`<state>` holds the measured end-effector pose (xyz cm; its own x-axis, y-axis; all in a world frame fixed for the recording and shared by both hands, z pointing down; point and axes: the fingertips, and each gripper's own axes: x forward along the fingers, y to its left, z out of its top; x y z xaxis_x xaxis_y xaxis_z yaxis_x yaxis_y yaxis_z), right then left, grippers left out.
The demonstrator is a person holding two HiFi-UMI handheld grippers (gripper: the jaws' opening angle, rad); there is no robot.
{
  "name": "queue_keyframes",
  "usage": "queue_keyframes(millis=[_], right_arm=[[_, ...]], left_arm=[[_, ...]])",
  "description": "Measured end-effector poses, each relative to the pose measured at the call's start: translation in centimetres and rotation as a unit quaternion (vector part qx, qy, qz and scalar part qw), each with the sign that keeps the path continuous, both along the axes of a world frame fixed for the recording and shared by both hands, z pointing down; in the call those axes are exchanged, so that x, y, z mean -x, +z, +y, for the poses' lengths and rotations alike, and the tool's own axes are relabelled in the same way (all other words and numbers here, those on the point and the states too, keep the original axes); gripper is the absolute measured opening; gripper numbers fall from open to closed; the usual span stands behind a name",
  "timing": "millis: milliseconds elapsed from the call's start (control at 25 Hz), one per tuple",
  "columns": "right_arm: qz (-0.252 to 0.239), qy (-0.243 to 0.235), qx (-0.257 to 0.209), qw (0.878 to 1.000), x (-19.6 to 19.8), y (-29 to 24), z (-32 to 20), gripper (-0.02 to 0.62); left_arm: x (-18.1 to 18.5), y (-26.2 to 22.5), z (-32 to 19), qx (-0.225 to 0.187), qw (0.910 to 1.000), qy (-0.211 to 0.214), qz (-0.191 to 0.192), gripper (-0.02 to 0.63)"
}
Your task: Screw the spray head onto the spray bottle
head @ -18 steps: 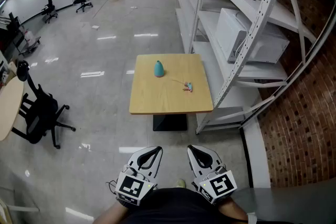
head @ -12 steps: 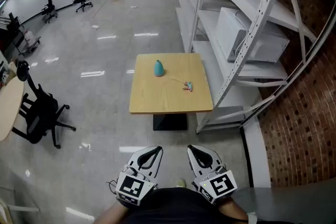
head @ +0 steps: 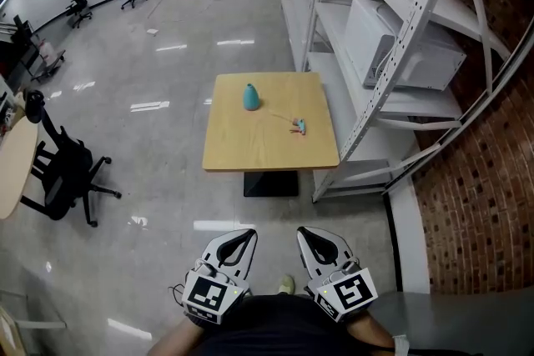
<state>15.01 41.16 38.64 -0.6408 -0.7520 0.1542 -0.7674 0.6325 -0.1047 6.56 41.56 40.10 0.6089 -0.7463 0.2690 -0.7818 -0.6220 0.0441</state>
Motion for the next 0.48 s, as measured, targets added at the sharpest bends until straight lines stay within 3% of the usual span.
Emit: queue_keyframes(millis=[480], right_arm=[[-0.05, -0.032, 0.005, 0.998, -4.1, 0.9, -4.3, 0.0]], left_arm=[[-3.7, 1.1, -4.3, 0.013, 0.9994, -0.028, -0.018, 0.003]])
